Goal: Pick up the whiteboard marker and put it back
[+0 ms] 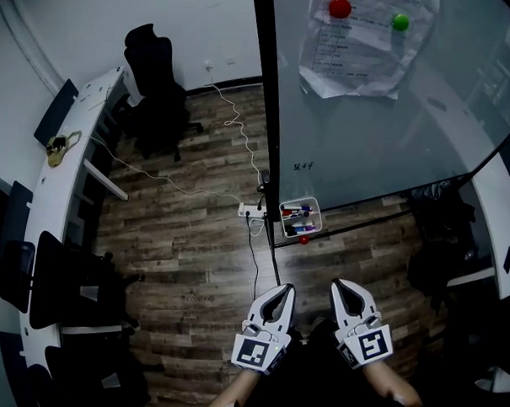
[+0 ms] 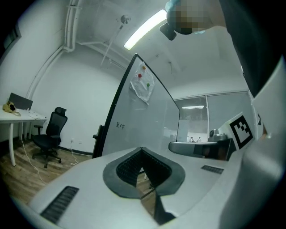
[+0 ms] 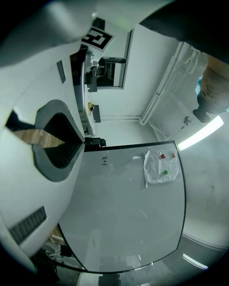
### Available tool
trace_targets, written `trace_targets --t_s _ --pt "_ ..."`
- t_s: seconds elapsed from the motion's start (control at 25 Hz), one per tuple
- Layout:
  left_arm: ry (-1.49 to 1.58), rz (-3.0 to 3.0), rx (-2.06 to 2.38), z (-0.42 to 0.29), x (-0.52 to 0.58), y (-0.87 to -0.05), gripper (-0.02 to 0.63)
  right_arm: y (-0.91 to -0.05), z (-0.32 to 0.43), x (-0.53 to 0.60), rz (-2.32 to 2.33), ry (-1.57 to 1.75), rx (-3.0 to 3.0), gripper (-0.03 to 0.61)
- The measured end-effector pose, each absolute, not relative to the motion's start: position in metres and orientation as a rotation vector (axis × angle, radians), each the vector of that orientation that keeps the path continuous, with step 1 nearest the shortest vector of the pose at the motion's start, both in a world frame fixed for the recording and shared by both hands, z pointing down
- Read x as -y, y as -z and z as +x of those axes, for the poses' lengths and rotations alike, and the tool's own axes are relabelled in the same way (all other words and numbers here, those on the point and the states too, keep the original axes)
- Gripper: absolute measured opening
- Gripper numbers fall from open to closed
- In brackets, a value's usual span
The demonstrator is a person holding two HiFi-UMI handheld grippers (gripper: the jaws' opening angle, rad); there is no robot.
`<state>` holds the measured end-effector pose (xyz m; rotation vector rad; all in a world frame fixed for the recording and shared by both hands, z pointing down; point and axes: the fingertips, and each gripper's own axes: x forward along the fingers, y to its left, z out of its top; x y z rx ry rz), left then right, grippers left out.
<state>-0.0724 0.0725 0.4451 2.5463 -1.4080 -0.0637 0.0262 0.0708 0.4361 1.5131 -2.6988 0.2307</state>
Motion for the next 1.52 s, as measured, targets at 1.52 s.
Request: trace_targets --t_s 1.52 --pt "0.03 2.507 1.514 -0.073 0.039 -0.446 0.008 -0.462 0.001 0.057 1.377 -0.282 2.765 0.017"
